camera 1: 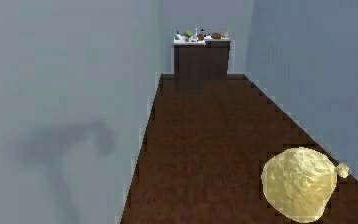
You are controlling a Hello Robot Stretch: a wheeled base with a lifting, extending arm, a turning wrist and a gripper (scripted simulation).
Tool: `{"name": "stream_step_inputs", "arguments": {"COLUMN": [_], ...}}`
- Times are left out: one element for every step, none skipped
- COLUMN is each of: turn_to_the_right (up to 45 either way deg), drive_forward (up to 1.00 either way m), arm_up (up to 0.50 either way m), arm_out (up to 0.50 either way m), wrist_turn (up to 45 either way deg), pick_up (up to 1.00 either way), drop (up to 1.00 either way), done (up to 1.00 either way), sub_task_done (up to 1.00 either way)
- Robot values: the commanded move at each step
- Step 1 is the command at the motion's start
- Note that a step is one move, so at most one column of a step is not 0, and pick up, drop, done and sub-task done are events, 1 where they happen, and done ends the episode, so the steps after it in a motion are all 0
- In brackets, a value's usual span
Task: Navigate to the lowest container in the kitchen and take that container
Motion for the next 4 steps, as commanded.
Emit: {"name": "stream_step_inputs", "arguments": {"turn_to_the_right": [0.0,0.0,0.0,0.0], "drive_forward": [1.00,1.00,1.00,0.60], "arm_up": [0.00,0.00,0.00,0.00], "arm_out": [0.00,0.00,0.00,0.00], "wrist_turn": [0.0,0.0,0.0,0.0], "pick_up": [0.00,0.00,0.00,0.00], "drop": [0.00,0.00,0.00,0.00], "done": [0.00,0.00,0.00,0.00], "sub_task_done": [0.00,0.00,0.00,0.00]}}
